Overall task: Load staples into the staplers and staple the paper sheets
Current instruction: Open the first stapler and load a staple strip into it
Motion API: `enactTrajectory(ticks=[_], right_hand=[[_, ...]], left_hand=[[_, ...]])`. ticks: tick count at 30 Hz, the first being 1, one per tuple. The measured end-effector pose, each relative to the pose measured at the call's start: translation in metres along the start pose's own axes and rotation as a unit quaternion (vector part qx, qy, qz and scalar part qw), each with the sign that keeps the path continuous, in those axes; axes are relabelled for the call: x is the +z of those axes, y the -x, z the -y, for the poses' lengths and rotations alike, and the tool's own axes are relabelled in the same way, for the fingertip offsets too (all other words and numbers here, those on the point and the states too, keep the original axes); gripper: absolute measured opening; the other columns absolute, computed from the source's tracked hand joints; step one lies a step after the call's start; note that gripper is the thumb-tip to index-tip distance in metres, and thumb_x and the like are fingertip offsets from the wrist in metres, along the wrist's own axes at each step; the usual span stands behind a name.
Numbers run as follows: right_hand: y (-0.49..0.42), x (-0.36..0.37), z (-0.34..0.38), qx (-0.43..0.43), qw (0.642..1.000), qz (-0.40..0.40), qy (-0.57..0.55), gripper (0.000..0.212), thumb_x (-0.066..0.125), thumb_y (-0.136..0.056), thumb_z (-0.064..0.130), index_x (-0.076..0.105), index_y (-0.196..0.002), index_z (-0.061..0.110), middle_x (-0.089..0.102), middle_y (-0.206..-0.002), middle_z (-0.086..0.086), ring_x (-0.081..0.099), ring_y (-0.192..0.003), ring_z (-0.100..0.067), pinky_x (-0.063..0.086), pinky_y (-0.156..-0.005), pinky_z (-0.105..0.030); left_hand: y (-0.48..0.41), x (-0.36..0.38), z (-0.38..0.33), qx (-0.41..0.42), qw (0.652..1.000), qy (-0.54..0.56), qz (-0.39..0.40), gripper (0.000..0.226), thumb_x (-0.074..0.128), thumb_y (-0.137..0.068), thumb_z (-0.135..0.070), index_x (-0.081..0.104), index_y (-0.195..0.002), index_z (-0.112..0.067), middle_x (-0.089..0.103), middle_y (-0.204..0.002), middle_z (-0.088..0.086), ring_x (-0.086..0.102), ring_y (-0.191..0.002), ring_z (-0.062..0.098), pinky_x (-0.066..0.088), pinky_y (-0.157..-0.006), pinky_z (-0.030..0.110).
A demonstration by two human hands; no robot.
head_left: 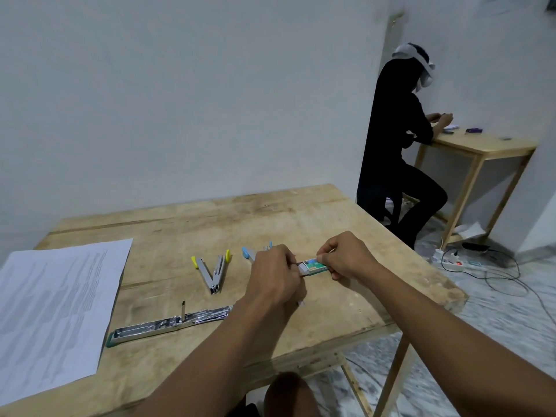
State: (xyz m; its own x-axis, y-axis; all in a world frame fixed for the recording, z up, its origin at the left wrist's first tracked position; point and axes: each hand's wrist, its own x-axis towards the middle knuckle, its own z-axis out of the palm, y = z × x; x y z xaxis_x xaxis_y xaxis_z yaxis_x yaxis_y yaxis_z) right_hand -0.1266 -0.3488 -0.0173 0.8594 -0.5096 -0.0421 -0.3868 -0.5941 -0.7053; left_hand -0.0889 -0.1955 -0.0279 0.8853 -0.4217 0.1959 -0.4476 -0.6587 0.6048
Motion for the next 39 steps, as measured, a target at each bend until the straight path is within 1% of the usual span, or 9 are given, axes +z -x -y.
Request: enactTrajectory(ticks=[4, 9, 14, 21, 26, 30, 33, 36, 39], right_hand=[[0.0, 0.0, -0.001, -0.001, 1.0, 0.001, 0.001, 0.012, 0.069, -0.086, 0.016, 0.071, -0.075, 0.015, 0.073, -0.077, -0.013, 0.059, -0.043, -0.017, 0.054, -0.05, -0.025], [0.002, -0.001, 0.0, -0.003, 1.0, 0.003, 0.001, 0.013, 0.069, -0.085, 0.014, 0.071, -0.072, 0.014, 0.073, -0.076, -0.015, 0.059, -0.043, -0.02, 0.056, -0.053, -0.029], [0.002, -0.002, 0.001, 0.002, 1.0, 0.007, -0.001, 0.01, 0.069, -0.086, 0.015, 0.072, -0.077, 0.011, 0.069, -0.071, -0.011, 0.057, -0.038, -0.013, 0.044, -0.041, -0.017], [0.003, -0.001, 0.001, 0.006, 1.0, 0.004, 0.0, 0.011, 0.069, -0.086, 0.016, 0.071, -0.076, 0.012, 0.07, -0.073, -0.012, 0.059, -0.041, -0.017, 0.05, -0.044, -0.02], [0.003, 0.0, 0.001, 0.005, 1.0, -0.001, 0.0, 0.01, 0.07, -0.086, 0.016, 0.072, -0.077, 0.013, 0.072, -0.079, -0.013, 0.06, -0.044, -0.018, 0.055, -0.049, -0.024], [0.003, 0.0, 0.0, 0.003, 1.0, -0.005, 0.001, 0.01, 0.07, -0.086, 0.016, 0.072, -0.077, 0.013, 0.071, -0.078, -0.013, 0.062, -0.046, -0.019, 0.058, -0.054, -0.028], [0.003, -0.001, 0.001, 0.005, 1.0, -0.002, 0.003, 0.01, 0.069, -0.087, 0.017, 0.071, -0.077, 0.014, 0.072, -0.08, -0.014, 0.06, -0.044, -0.017, 0.054, -0.049, -0.023], [0.004, -0.001, 0.001, 0.008, 1.0, -0.001, -0.001, 0.01, 0.069, -0.087, 0.016, 0.071, -0.078, 0.013, 0.071, -0.078, -0.013, 0.059, -0.043, -0.016, 0.051, -0.047, -0.021], [0.004, -0.001, 0.001, 0.008, 1.0, -0.001, -0.002, 0.009, 0.069, -0.086, 0.016, 0.073, -0.08, 0.011, 0.071, -0.075, -0.012, 0.059, -0.043, -0.017, 0.053, -0.049, -0.023]], left_hand=[[0.004, 0.003, -0.004, 0.017, 0.995, -0.102, 0.014, 0.018, 0.062, -0.083, -0.013, 0.07, -0.099, -0.014, 0.065, -0.101, 0.008, 0.057, -0.098, 0.024, 0.054, -0.078, 0.037], [0.003, 0.003, -0.004, 0.079, 0.988, -0.131, 0.033, 0.028, 0.061, -0.085, -0.007, 0.072, -0.109, -0.017, 0.064, -0.107, 0.008, 0.059, -0.097, 0.025, 0.043, -0.075, 0.03], [0.002, -0.003, -0.001, 0.08, 0.986, -0.135, 0.055, 0.027, 0.06, -0.087, -0.016, 0.073, -0.11, -0.015, 0.072, -0.104, 0.008, 0.063, -0.093, 0.024, 0.051, -0.079, 0.032], [0.002, -0.009, -0.002, 0.089, 0.987, -0.116, 0.069, 0.025, 0.058, -0.09, -0.017, 0.073, -0.109, -0.009, 0.073, -0.104, 0.01, 0.065, -0.092, 0.024, 0.055, -0.084, 0.035], [0.003, -0.013, -0.007, 0.132, 0.973, -0.172, 0.077, 0.025, 0.055, -0.09, -0.016, 0.072, -0.105, -0.007, 0.067, -0.103, 0.013, 0.06, -0.092, 0.028, 0.048, -0.077, 0.035], [0.006, -0.012, -0.007, 0.177, 0.96, -0.199, 0.09, 0.029, 0.051, -0.092, -0.015, 0.068, -0.115, -0.01, 0.062, -0.108, 0.012, 0.056, -0.096, 0.026, 0.041, -0.075, 0.031], [0.0, -0.014, -0.01, 0.145, 0.96, -0.213, 0.11, 0.031, 0.052, -0.092, -0.014, 0.066, -0.119, -0.011, 0.062, -0.11, 0.013, 0.056, -0.098, 0.027, 0.04, -0.074, 0.032], [-0.008, -0.012, -0.013, 0.103, 0.964, -0.216, 0.117, 0.027, 0.05, -0.093, -0.014, 0.07, -0.111, -0.008, 0.068, -0.107, 0.014, 0.058, -0.093, 0.027, 0.034, -0.068, 0.031], [-0.013, -0.008, -0.016, 0.069, 0.968, -0.211, 0.114, 0.027, 0.054, -0.094, -0.016, 0.068, -0.116, -0.01, 0.068, -0.112, 0.014, 0.057, -0.105, 0.028, 0.036, -0.076, 0.031]])
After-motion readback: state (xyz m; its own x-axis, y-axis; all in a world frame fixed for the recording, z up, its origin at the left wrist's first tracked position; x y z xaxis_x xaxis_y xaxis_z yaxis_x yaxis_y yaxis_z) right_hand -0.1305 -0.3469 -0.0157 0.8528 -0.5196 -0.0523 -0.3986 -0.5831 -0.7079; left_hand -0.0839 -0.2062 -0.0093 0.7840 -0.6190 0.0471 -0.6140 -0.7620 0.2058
